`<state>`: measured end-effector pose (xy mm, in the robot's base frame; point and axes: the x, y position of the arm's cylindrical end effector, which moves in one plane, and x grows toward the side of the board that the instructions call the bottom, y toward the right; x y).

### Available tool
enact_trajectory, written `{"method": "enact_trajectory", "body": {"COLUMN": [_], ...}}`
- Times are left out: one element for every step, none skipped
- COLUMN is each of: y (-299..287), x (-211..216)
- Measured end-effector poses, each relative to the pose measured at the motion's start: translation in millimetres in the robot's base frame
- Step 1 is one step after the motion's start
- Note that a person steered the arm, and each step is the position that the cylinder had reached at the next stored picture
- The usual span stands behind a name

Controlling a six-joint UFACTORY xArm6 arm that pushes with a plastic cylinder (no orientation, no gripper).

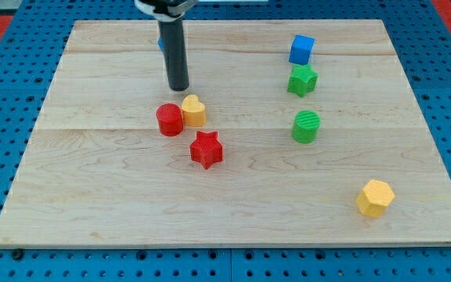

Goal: Push the arm in between the red star and yellow hexagon

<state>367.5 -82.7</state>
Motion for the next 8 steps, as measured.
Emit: {"method": "enact_trajectory", "body": {"y": [-8,34,45,52,91,95,114,101], "x": [29,61,47,39,67,30,25,87]}}
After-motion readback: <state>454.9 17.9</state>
